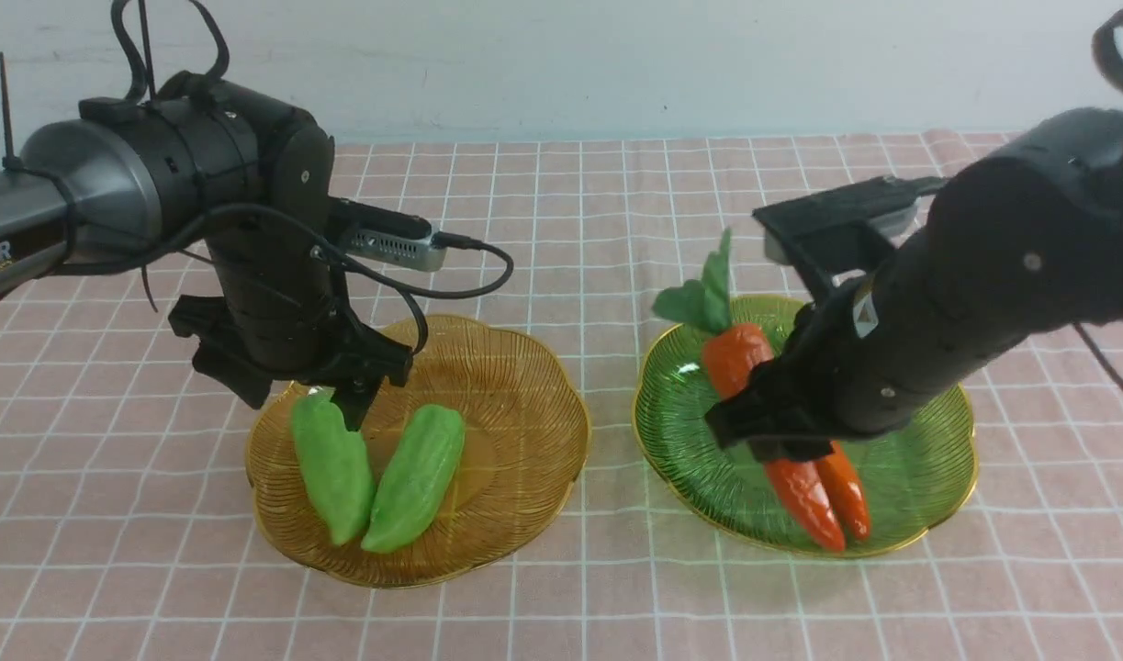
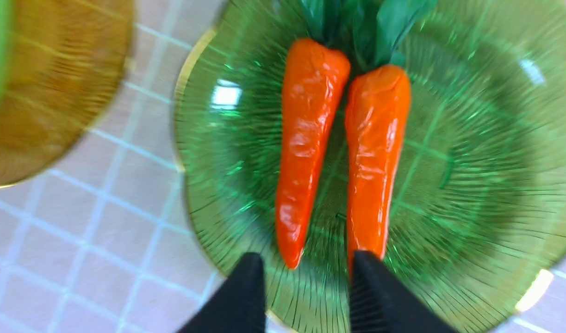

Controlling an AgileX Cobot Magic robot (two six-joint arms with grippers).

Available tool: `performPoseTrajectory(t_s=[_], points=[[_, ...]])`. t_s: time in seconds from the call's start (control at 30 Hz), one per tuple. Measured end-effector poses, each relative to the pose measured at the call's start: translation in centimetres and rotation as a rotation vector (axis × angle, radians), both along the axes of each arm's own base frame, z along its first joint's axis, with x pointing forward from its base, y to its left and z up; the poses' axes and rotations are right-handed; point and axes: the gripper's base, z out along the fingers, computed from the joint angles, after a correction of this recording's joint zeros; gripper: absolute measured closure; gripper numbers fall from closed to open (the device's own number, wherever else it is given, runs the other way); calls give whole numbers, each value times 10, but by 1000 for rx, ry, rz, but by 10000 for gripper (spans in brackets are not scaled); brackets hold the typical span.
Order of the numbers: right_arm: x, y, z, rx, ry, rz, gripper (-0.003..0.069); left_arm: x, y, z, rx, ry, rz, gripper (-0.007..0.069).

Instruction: Put different types of vegetables on the plate.

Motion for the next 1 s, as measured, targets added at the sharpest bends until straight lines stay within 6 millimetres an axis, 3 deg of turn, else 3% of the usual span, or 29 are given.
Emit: performPoseTrajectory(t_s=[0.03, 0.07, 0.13, 0.23, 0.3, 0.37, 0.47, 0.5, 0.6, 0.67, 0.77, 1.0], points=[[-9, -4, 19, 13, -28, 3, 437, -13, 4, 4, -13, -40, -1, 628], [-28, -12, 54, 49, -110, 4, 506, -21, 6, 7, -20, -65, -2, 628], [-64, -27, 100, 121, -256, 4, 606, -45, 14, 11, -40, -132, -4, 628], [-112, -48, 145, 217, -468, -1, 662, -74, 22, 9, -66, -217, -7, 628], [-143, -62, 163, 276, -600, -7, 669, -94, 28, 4, -86, -286, -11, 628], [-195, -86, 175, 354, -805, -18, 673, -110, 33, -2, -104, -348, -14, 628], [-254, -116, 155, 447, -1106, -47, 674, -132, 39, -18, -132, -448, -20, 628], [-276, -127, 138, 493, -1218, -63, 674, -140, 42, -26, -144, -488, -23, 628], [-309, -142, 106, 613, -1412, -93, 674, -150, 45, -43, -162, -553, -28, 628], [-318, -146, 77, 656, -1480, -98, 674, -153, 45, -49, -174, -561, -29, 628], [-315, -145, 51, 662, -1524, -91, 674, -154, 43, -56, -201, -560, -29, 628], [-309, -142, 43, 677, -1546, -89, 674, -178, 49, -64, -253, -635, -34, 628]])
